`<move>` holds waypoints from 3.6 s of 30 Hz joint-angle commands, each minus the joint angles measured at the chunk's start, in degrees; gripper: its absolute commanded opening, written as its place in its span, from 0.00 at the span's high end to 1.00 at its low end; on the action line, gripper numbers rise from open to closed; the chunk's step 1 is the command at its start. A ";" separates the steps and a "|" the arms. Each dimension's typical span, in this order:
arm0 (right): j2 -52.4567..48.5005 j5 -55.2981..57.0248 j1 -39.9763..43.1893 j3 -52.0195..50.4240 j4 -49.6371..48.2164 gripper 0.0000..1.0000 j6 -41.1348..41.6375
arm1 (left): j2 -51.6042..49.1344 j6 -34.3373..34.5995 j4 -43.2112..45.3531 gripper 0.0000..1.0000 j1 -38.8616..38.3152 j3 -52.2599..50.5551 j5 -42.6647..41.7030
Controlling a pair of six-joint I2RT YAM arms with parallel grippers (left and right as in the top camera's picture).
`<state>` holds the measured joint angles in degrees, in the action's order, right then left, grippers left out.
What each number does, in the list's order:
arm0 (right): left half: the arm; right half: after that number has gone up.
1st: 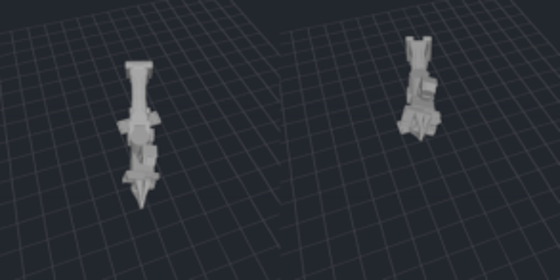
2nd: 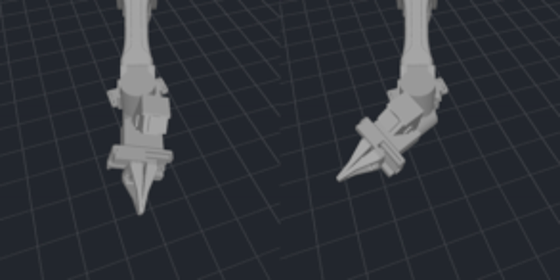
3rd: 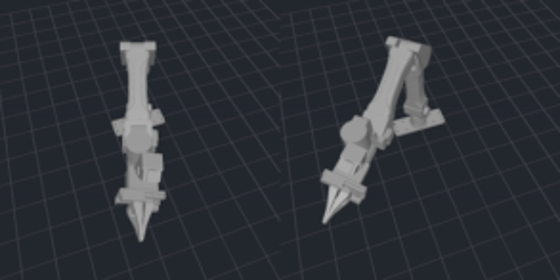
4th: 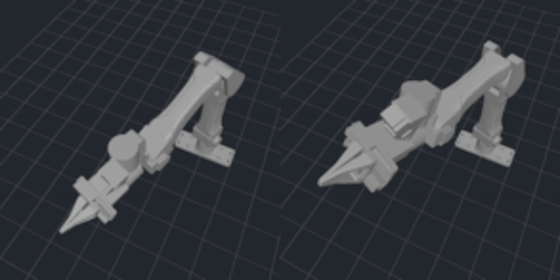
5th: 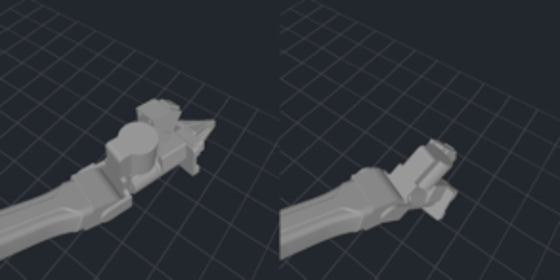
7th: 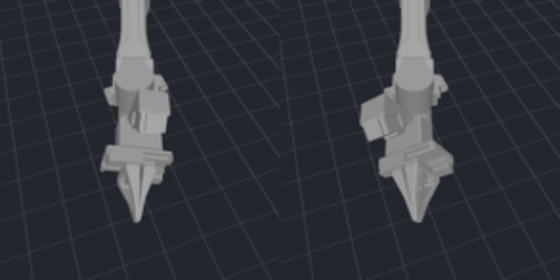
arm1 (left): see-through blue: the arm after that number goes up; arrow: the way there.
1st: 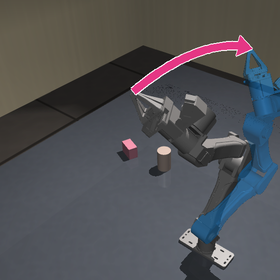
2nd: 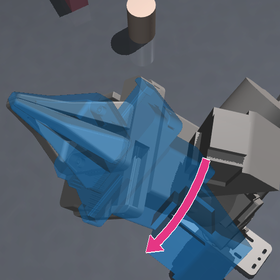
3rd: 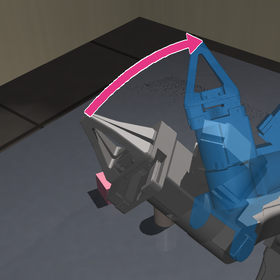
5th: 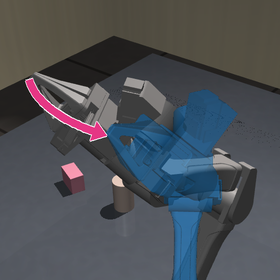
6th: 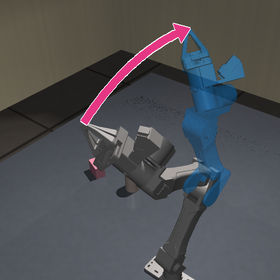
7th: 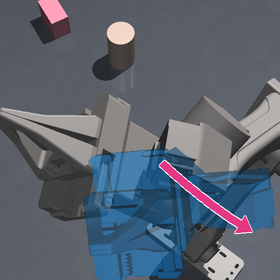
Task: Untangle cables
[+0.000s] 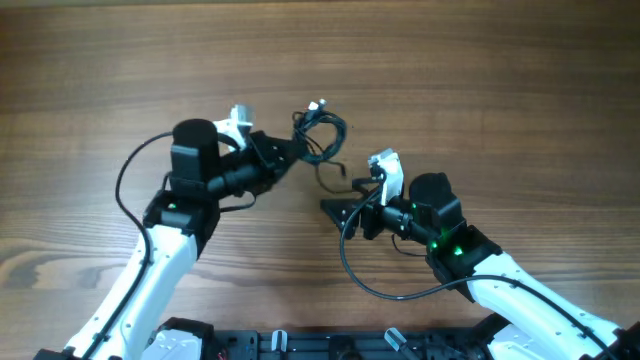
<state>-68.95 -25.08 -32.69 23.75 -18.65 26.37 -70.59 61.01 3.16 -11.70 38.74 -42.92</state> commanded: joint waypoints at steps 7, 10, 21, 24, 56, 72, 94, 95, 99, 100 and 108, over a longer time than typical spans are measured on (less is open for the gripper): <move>18.71 -23.96 8.33 0.63 1.60 0.38 -1.92 | -0.02 -19.98 -4.70 0.96 -0.13 0.31 0.72; 20.48 -20.57 8.33 0.63 -1.38 0.39 -2.64 | -0.02 -21.81 -7.30 0.96 -3.58 0.31 4.87; -2.25 -10.91 7.85 0.63 -7.98 0.39 -2.19 | -0.02 -23.32 -7.41 0.96 -16.98 0.31 10.01; -2.58 -14.43 7.85 0.63 -9.31 0.46 -2.19 | -0.02 -23.32 -7.30 0.96 -17.73 0.31 10.03; -0.94 1.25 27.89 0.63 -39.10 0.71 43.91 | -7.26 -23.32 -13.33 0.96 -28.22 0.31 29.90; -2.10 -17.14 11.47 0.61 0.35 0.54 -2.27 | -7.41 -22.64 -7.45 0.96 -25.73 0.33 25.35; -9.57 -18.23 9.62 0.63 -10.62 0.53 4.48 | -6.54 -26.34 -20.06 0.96 -14.64 0.57 30.14; -9.60 -18.34 9.60 0.63 -11.43 0.53 4.46 | -6.54 -26.32 -21.11 0.96 -14.64 1.29 30.14; -9.60 -18.53 6.97 0.63 -15.34 0.50 2.27 | -5.44 -26.38 -26.67 0.96 -14.64 6.23 26.64; -9.60 -18.49 6.01 0.63 -16.11 0.50 1.31 | -4.94 -26.43 -26.80 0.96 -14.64 6.71 24.79; -11.87 -3.78 -1.84 0.63 -15.82 0.52 0.85 | -3.61 -27.58 -27.67 0.96 -14.64 6.93 20.61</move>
<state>-79.50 -35.73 -33.08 24.03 -34.39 28.16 -75.09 34.70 -24.49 -26.61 44.53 -20.27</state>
